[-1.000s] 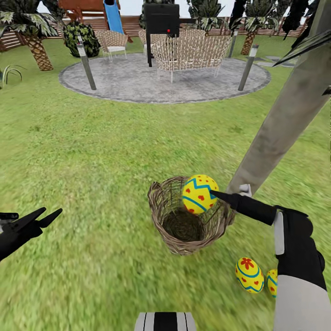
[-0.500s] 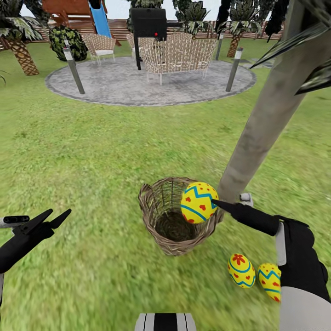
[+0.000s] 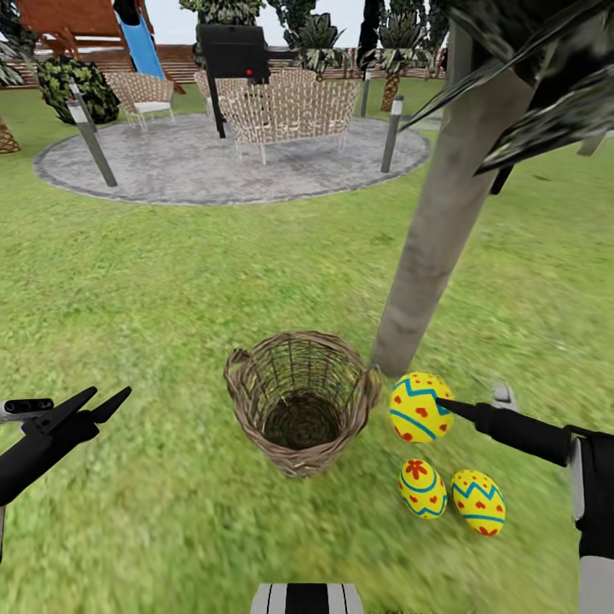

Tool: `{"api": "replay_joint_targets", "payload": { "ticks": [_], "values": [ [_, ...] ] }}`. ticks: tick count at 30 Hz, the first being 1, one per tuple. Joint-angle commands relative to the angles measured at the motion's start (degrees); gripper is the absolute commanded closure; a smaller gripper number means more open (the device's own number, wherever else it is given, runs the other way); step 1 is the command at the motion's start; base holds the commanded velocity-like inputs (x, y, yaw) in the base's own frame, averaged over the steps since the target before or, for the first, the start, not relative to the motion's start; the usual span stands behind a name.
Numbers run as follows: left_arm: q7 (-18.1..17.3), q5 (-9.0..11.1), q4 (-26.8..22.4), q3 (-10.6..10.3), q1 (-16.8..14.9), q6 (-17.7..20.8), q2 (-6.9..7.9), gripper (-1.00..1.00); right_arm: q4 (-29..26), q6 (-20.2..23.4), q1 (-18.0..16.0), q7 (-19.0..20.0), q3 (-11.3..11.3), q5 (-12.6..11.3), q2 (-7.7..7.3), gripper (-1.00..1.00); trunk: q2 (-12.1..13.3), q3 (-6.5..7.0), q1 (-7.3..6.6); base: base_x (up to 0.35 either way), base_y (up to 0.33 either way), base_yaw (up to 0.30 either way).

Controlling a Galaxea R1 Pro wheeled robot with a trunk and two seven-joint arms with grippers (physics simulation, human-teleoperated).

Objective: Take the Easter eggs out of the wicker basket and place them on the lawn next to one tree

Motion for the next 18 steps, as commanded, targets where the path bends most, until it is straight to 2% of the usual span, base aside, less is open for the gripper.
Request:
{"api": "replay_joint_targets", "payload": {
  "ticks": [1,3,4,6,9,11,14,17,18],
  "values": [
    [0.0,0.0,0.01,0.0,-0.01,0.0,0.0,-1.0,-0.01,0.03,0.01,-1.0,-0.07,3.15,-0.03,1.0,0.0,0.06,0.0,0.0,0.0,-0.259],
    [0.0,-0.06,-0.02,0.0,-0.02,0.0,0.0,-1.0,-0.24,-0.1,0.01,-3.73,-0.24,11.78,-0.14,1.0,0.0,0.17,0.0,0.0,0.0,-0.259],
    [0.0,-0.07,-0.05,0.0,-0.02,0.0,0.01,-1.0,-0.4,-0.48,0.0,-5.85,-0.32,14.83,-0.25,1.0,0.0,0.22,0.0,0.0,0.0,-0.26],
    [0.0,-0.08,-0.16,-0.06,-0.02,-0.05,0.06,-1.0,-0.44,-2.68,0.01,-11.58,-0.4,17.67,-0.19,1.0,0.0,0.33,0.0,0.0,0.0,-0.26],
    [0.0,-0.08,-0.21,-0.12,-0.02,-0.08,0.01,-1.0,-0.59,-8.38,0.04,-25.79,-0.58,18.44,-0.11,1.0,0.0,0.5,0.0,0.0,0.0,-0.26],
    [0.0,-0.08,-0.22,-1.09,-0.02,-0.09,-0.01,-1.0,-0.64,-9.75,0.03,-31.7,-0.62,18.37,-0.03,1.0,0.0,0.61,0.0,0.0,0.0,-0.259],
    [0.0,-0.08,-0.22,-1.94,-0.02,-0.16,-0.13,-1.0,-0.54,-13.68,0.02,-37.86,-0.58,18.35,0.14,1.0,0.0,0.77,0.0,0.0,0.0,-0.259],
    [0.0,-0.08,-0.22,-3.3,-0.01,-0.3,-0.17,-1.0,1.57,-21.09,0.06,-50.88,-0.18,18.0,0.37,1.0,0.0,0.94,0.0,0.0,0.0,-0.258],
    [0.0,-0.08,-0.22,-3.95,-0.01,-0.33,-0.21,-1.0,5.39,-24.62,-0.17,-56.27,-0.03,17.98,0.35,1.0,0.0,0.96,0.0,0.0,0.0,-0.178]
  ]
}}
